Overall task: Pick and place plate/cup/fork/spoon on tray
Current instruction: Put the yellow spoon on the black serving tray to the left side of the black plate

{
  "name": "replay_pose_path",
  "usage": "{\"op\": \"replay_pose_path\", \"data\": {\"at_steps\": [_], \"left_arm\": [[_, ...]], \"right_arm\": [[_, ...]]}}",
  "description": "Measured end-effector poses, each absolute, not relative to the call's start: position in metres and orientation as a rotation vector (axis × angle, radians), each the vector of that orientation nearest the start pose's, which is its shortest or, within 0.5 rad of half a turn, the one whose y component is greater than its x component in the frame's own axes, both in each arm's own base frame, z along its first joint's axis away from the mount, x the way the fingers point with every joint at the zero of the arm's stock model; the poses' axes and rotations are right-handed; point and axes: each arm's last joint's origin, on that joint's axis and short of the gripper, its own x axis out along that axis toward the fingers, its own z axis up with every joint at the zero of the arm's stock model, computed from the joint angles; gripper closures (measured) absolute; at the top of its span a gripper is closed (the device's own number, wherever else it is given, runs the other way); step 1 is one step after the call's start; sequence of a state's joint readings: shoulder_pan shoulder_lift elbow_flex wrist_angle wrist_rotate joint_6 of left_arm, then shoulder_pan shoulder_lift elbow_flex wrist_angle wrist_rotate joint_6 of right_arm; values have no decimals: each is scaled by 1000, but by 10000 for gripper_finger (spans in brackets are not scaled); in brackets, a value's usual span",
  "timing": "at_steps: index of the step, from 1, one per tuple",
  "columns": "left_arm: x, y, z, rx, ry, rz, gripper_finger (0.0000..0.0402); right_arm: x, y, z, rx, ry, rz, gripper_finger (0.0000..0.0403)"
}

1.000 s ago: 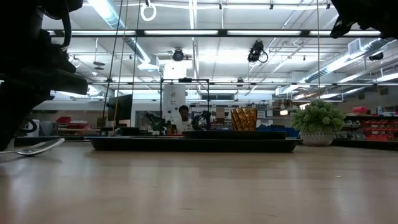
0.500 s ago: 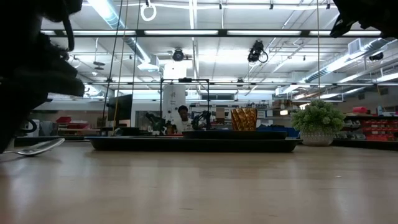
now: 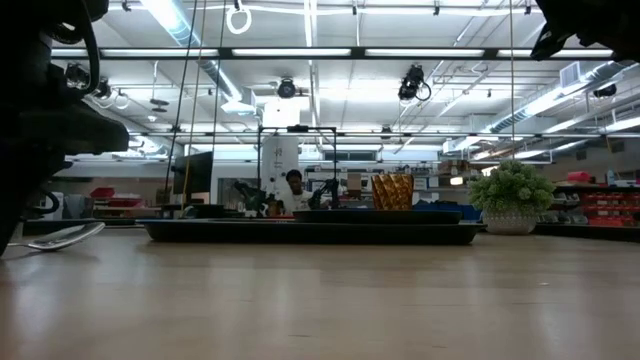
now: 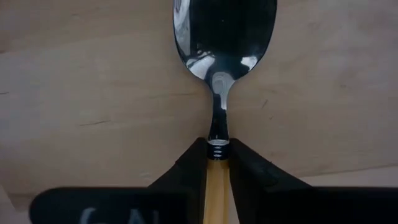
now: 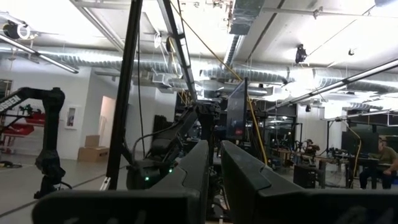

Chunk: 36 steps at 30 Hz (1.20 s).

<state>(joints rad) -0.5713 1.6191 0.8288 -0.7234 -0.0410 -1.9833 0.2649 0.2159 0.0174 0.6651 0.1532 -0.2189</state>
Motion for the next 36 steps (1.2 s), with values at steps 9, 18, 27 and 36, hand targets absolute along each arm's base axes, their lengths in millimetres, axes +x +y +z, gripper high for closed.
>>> {"op": "replay_pose_path", "data": {"at_steps": [9,18,27,36], "left_arm": [[215,-134,143,-1131,1200,1029,347],[212,-119,173,-1197,1113,963,347],[225,-85,181,-1173,973,997,347],[255,-16,186,-1109,820,955,347]], "right_arm": [[98,22,213,-126,-460,58,353],[98,22,213,-128,-460,57,353],[98,22,213,-128,-460,57,353],[98,22,213,-128,-460,57,353]]}}
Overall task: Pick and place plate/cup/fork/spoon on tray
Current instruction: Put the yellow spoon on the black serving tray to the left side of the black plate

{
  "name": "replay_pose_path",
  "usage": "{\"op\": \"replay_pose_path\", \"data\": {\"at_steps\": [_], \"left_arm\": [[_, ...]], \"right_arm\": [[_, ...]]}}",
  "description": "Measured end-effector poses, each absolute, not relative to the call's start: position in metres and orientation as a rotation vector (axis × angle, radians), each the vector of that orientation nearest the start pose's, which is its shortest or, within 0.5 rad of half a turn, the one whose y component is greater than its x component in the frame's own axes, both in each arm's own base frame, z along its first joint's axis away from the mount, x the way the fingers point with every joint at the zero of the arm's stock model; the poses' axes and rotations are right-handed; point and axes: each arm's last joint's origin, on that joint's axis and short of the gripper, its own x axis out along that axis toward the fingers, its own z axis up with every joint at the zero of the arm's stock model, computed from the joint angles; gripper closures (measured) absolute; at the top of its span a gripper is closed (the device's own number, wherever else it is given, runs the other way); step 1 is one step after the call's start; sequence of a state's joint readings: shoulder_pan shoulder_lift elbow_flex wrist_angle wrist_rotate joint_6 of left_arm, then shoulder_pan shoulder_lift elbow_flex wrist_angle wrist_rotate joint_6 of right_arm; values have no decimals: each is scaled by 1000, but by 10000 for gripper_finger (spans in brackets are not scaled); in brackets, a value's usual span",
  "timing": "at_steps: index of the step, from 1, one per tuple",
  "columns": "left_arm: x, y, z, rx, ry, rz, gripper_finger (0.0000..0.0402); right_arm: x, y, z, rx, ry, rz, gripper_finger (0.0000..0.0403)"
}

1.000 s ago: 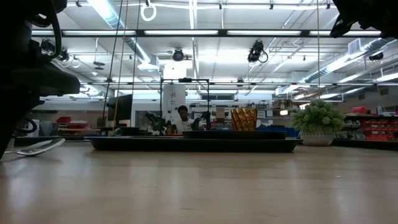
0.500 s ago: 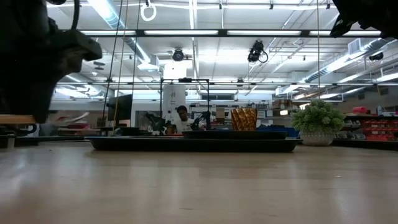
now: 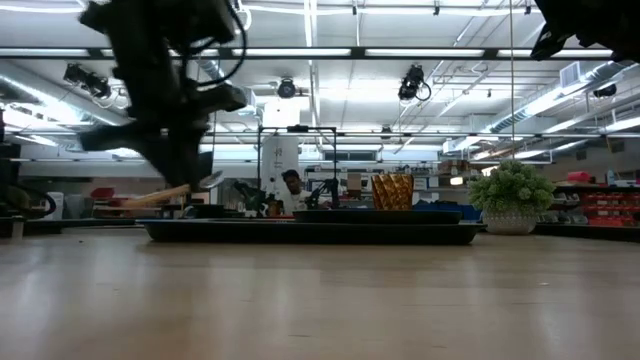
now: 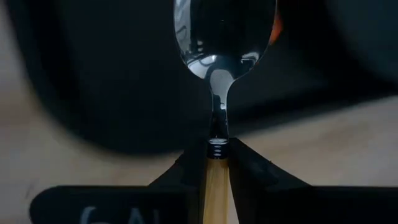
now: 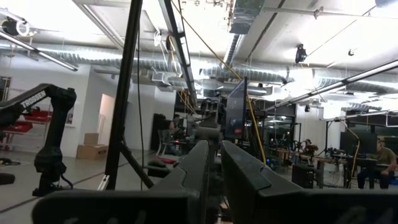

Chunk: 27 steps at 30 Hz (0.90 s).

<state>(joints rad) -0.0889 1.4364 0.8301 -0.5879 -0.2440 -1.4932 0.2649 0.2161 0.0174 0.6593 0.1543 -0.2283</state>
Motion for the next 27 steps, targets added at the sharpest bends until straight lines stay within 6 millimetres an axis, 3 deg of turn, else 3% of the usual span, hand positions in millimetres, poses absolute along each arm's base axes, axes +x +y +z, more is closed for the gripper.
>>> {"op": "replay_pose_path", "data": {"at_steps": [11,20,27], "left_arm": [[258,70,179,-1043,763,1040,347],[269,106,169,-1040,740,1040,347],[299,133,166,-989,782,1039,347]], "right_arm": [[98,22,213,-139,-457,55,353],[99,22,212,-140,-450,46,353],[99,22,212,-140,-449,46,353]]}}
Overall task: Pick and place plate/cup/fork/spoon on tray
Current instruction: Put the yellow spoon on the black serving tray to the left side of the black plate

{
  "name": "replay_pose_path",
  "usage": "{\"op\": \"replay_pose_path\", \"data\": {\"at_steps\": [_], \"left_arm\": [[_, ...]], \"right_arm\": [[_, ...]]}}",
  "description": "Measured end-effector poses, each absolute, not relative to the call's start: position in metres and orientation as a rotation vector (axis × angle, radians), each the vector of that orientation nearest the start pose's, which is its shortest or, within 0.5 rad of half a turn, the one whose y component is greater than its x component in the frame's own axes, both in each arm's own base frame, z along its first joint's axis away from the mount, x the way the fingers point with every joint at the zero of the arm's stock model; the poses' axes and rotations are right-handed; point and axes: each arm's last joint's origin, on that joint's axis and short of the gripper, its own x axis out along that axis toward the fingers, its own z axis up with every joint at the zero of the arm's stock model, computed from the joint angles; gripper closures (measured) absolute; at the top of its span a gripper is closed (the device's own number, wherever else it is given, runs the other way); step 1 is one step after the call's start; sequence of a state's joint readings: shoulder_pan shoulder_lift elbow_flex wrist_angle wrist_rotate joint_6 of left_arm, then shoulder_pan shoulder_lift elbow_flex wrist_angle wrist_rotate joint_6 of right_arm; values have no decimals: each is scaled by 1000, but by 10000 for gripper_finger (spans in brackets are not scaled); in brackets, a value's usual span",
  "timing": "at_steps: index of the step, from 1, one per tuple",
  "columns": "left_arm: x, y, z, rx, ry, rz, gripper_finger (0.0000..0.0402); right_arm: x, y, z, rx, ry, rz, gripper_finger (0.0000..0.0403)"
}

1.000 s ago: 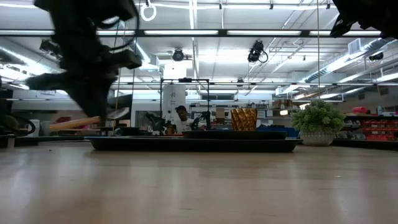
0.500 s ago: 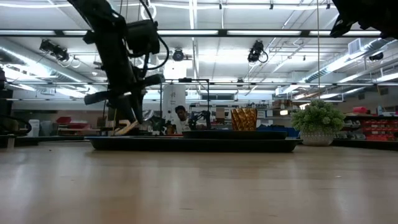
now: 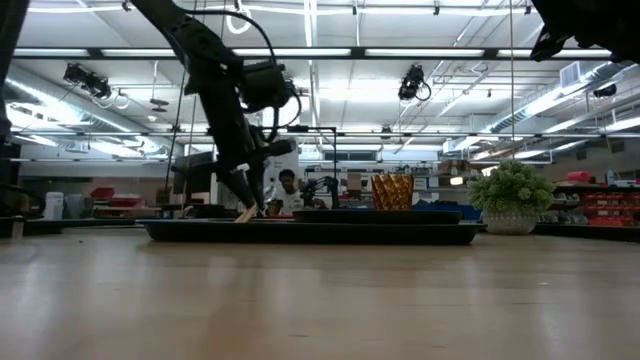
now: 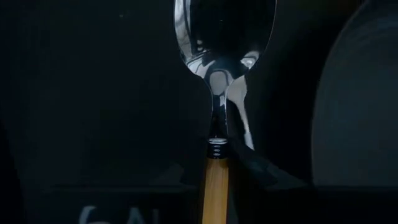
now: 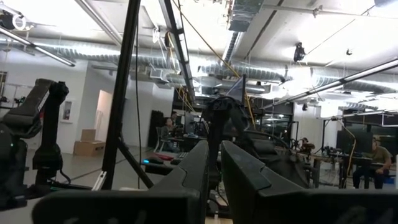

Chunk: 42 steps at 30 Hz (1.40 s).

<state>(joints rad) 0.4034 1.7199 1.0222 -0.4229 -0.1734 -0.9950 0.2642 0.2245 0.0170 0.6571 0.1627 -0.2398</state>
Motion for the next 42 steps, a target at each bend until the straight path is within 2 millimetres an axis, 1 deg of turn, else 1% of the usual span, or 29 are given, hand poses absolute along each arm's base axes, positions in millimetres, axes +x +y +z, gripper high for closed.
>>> {"op": "replay_pose_path", "data": {"at_steps": [2,5,7,11,22,30,32,35,39,42], "left_arm": [[304,140,164,-985,839,1050,347],[305,147,157,-986,934,1080,347],[306,150,154,-988,953,1087,347],[308,150,148,-999,971,1081,345],[308,150,148,-1023,956,1099,318],[307,150,149,-1002,966,1086,281],[306,150,153,-985,968,1061,273],[305,150,168,-960,962,1011,268],[305,146,195,-932,914,970,270],[306,142,204,-920,893,951,274]], "right_arm": [[99,22,212,-140,-448,47,353],[99,22,212,-141,-447,47,353],[99,22,212,-141,-444,48,353],[99,22,212,-141,-442,48,353],[99,22,212,-141,-442,48,353],[99,22,212,-141,-442,48,353],[99,22,212,-141,-441,48,353],[100,22,212,-142,-440,48,353],[99,21,213,-138,-450,21,353],[98,21,214,-134,-460,19,353]]}}
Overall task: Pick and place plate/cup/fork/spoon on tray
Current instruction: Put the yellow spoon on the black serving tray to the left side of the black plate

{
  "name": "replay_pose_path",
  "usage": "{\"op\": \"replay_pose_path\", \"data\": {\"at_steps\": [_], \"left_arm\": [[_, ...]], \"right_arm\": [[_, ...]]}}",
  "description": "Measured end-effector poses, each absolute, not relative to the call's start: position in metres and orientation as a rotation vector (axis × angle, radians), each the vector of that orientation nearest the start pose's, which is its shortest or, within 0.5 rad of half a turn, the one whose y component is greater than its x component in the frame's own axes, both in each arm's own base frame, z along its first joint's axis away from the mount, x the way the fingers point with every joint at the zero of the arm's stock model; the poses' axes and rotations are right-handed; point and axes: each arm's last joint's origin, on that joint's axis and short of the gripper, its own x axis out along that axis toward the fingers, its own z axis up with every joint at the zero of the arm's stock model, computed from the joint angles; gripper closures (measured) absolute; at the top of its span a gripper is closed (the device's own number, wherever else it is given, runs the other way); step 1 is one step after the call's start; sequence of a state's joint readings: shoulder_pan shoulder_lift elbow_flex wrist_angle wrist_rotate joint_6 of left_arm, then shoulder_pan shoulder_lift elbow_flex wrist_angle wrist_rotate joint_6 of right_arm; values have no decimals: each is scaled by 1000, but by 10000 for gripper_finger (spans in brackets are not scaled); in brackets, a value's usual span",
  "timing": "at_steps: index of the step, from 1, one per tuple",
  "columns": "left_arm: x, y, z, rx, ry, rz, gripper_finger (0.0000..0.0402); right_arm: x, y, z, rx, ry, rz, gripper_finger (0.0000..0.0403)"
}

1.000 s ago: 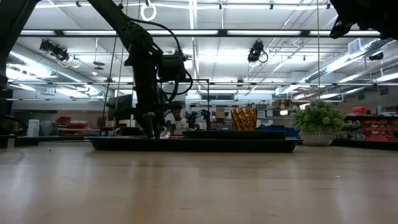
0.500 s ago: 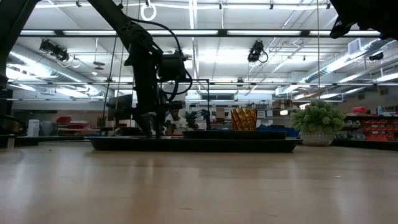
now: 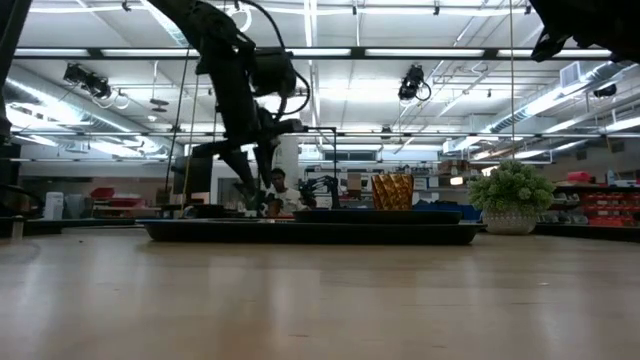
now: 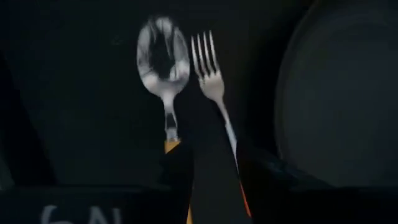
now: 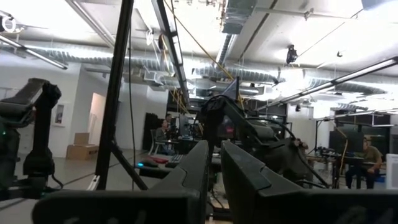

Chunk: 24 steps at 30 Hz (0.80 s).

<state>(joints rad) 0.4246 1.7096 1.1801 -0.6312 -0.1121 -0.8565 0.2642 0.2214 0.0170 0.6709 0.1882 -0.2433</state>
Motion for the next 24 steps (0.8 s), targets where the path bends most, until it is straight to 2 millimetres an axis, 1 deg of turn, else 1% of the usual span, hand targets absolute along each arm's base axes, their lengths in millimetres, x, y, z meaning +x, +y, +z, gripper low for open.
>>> {"op": "replay_pose_path", "data": {"at_steps": [3,8,11,14,17,24], "left_arm": [[303,135,201,-881,944,978,279],[295,116,186,-801,1090,1026,286],[295,103,181,-774,1134,1006,290],[300,89,175,-749,1147,969,294],[302,78,170,-731,1173,968,297],[305,67,159,-721,1221,997,297]], "right_arm": [[98,21,214,-126,-463,27,353],[98,22,214,-104,-466,61,353],[98,22,214,-107,-467,61,353],[98,22,214,-108,-468,60,353],[98,22,214,-108,-467,61,353],[98,22,214,-109,-471,70,353]]}}
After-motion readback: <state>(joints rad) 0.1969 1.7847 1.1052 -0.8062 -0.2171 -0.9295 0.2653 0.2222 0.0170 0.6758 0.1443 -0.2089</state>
